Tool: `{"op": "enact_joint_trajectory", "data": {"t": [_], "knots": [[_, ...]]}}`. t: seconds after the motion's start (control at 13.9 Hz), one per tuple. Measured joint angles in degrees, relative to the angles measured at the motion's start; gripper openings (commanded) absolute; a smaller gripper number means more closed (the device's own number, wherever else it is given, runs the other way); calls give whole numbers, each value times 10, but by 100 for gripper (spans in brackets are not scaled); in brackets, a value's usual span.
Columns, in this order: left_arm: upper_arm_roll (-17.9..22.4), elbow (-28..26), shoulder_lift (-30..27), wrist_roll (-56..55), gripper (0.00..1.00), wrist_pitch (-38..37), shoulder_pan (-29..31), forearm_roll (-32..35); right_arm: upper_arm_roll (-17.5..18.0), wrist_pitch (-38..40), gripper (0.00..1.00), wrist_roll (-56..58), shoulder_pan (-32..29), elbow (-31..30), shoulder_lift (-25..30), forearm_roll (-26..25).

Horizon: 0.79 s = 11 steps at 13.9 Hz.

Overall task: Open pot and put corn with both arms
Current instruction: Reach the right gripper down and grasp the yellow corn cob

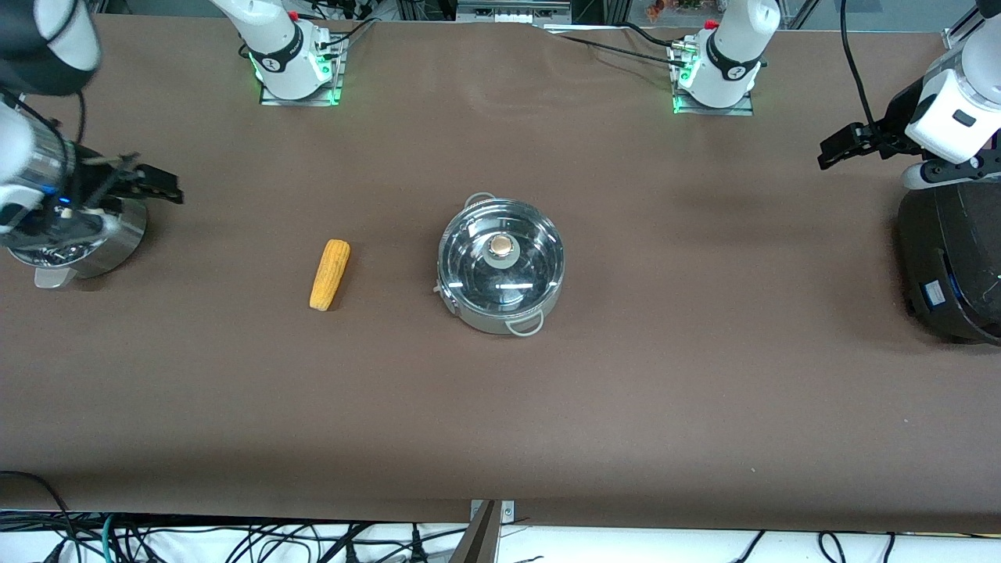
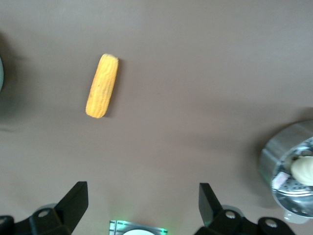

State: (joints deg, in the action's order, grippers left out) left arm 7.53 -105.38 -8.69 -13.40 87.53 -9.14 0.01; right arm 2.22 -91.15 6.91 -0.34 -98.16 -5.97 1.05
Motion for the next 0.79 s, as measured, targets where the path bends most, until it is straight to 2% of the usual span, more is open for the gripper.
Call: {"op": "enact_joint_trajectory", "data": {"t": [0.22, 0.43, 0.79], "knots": [[0, 0, 0, 0, 99, 0, 0, 0, 2, -57, 100, -81, 56, -5, -65, 1], [0, 0, -1, 0, 99, 0, 0, 0, 2, -147, 100, -185, 108, -20, -127, 1], [0, 0, -1, 0, 99, 0, 0, 0, 2, -361, 100, -256, 126, -136, -172, 1]]}}
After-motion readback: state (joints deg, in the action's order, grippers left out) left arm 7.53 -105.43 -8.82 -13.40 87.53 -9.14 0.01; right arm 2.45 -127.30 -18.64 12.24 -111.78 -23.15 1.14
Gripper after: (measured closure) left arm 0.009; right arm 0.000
